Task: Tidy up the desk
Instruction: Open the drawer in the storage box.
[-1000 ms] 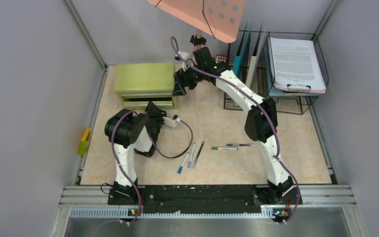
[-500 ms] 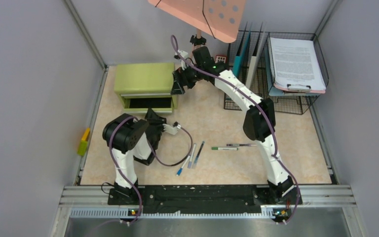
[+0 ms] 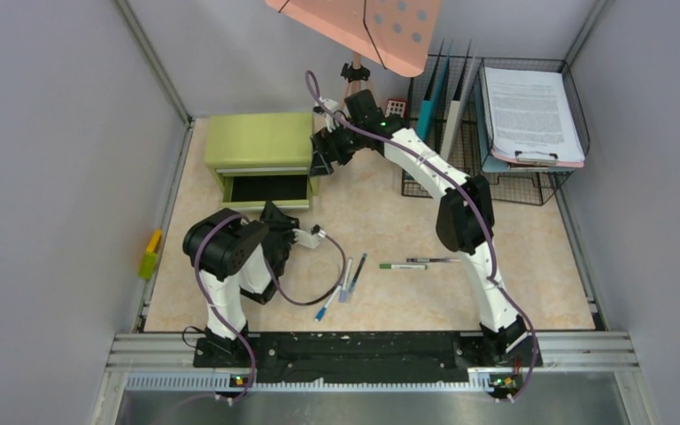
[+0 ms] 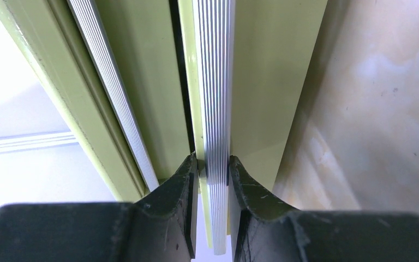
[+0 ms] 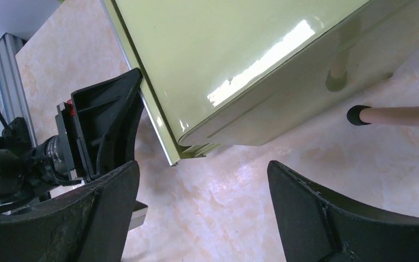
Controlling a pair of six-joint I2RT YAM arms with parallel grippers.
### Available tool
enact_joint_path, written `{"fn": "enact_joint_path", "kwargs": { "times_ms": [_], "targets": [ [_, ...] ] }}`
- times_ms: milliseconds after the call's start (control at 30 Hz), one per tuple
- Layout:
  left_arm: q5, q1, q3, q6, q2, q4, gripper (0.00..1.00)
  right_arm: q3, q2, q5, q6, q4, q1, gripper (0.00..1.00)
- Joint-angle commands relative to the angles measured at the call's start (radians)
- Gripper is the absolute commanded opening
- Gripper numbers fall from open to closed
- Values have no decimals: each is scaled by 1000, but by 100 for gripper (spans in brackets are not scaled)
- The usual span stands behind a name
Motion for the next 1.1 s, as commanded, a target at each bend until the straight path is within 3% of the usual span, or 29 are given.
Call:
{"fn": "enact_joint_path", "kwargs": {
  "times_ms": [0,200,367,467,633,767,867,1067],
  "targets": [
    [-3,-8,-57,-47,0,40,27,1,-80,21,-22,-12,10,86],
    [-9,-14,-90,-48,-41,41,55,-42,-131,61,-38,-32,11,86],
    [-18,-17,-108,-67,-99,11,64,-69,-171,108,-68,-71,10,86],
    [-14,-19,-113,-104,-174,-96,67,-84,-193,125,-80,-88,10,86],
    [-2,-19,-82,-242,-405,-437,74,-89,-209,142,-103,-128,9,86],
    [47,-17,22,-438,-717,-945,85,-125,-237,152,-145,-176,10,86],
    [-16,-14,104,-548,-766,-1083,86,-229,-297,182,-191,-182,10,86],
    [72,5,266,-792,-826,-1506,85,-514,-443,272,-292,-199,9,86]
  ]
}}
